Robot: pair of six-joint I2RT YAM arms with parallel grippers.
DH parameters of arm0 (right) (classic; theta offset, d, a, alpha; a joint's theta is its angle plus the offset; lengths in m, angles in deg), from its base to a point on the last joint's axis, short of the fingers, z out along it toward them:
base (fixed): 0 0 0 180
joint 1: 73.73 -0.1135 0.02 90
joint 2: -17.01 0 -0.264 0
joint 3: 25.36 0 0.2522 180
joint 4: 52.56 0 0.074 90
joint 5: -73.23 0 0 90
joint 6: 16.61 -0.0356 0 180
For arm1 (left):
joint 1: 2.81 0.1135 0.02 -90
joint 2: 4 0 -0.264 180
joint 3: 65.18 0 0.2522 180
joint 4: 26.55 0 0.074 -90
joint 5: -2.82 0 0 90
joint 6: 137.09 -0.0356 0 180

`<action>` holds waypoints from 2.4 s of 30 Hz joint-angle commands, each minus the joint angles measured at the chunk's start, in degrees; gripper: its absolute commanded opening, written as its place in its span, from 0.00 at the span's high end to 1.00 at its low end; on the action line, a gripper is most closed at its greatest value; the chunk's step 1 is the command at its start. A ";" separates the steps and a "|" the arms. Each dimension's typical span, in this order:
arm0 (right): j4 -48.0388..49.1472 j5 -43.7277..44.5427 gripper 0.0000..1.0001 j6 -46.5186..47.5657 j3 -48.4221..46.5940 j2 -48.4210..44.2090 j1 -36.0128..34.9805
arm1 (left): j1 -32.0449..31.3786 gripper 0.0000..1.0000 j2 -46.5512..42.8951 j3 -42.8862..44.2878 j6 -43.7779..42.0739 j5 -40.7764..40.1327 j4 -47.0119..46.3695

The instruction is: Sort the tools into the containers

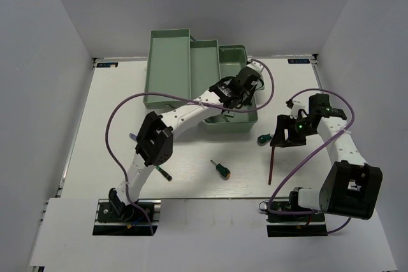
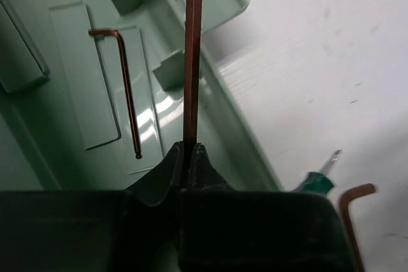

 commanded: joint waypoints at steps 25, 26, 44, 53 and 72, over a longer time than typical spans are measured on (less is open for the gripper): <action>9.30 25.77 0.54 -19.17 5.05 17.25 -14.37 | -0.27 0.22 -50.30 -42.43 6.20 -6.57 0.13; 9.30 25.86 0.59 -20.05 5.22 17.95 -14.63 | -0.27 0.22 -53.21 -45.16 8.83 -8.24 1.72; -3.18 12.89 1.00 -6.71 -12.85 -3.92 -9.27 | 4.11 0.09 -66.95 -71.19 50.08 -14.67 22.56; 11.23 -10.08 1.00 -12.65 -30.62 11.17 -13.22 | 11.94 0.09 -62.57 -78.05 48.94 -9.75 14.57; 10.70 -7.80 0.35 -11.27 -46.82 29.58 -20.88 | 15.73 0.15 -59.05 -84.30 54.39 1.15 13.34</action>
